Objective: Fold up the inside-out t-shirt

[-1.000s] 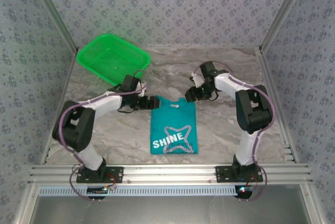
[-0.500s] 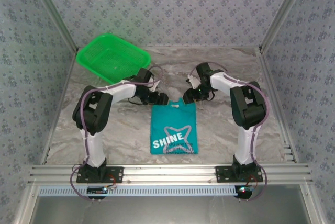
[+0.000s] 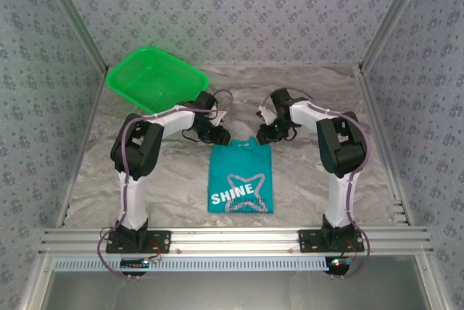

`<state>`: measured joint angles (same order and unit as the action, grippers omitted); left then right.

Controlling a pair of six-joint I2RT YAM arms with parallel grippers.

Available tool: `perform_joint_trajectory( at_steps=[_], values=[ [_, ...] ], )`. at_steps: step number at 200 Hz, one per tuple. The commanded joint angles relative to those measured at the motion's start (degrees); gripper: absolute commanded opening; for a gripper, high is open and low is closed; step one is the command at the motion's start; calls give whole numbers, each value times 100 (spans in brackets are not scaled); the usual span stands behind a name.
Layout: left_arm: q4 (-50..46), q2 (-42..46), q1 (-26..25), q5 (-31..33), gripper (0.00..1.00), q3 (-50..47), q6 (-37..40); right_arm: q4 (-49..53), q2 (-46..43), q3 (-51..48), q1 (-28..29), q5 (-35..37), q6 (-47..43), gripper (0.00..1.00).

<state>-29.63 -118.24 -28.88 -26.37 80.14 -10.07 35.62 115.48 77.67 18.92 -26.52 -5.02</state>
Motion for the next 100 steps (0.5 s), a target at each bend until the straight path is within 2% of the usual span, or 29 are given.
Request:
perform_joint_trajectory(
  at_steps=[1, 14, 34, 61, 100],
  values=[
    [-518, -332, -139, 145, 26, -150, 367, 98, 52, -72, 45, -228, -83, 5],
    [-483, -148, -130, 204, 15, -166, 492, 20, -90, -95, 25, -298, -35, 0],
    [-270, 297, -62, 4, 3, -270, 678, -324, -475, -243, -100, -764, 52, 0],
    [30, 801, 246, -933, 0, -343, 669, -546, -973, -270, -331, -1368, 140, 0],
    [-288, 834, 494, -1117, 0, 396, 540, -526, -1183, 246, -483, -1447, 64, 0]
  ],
)
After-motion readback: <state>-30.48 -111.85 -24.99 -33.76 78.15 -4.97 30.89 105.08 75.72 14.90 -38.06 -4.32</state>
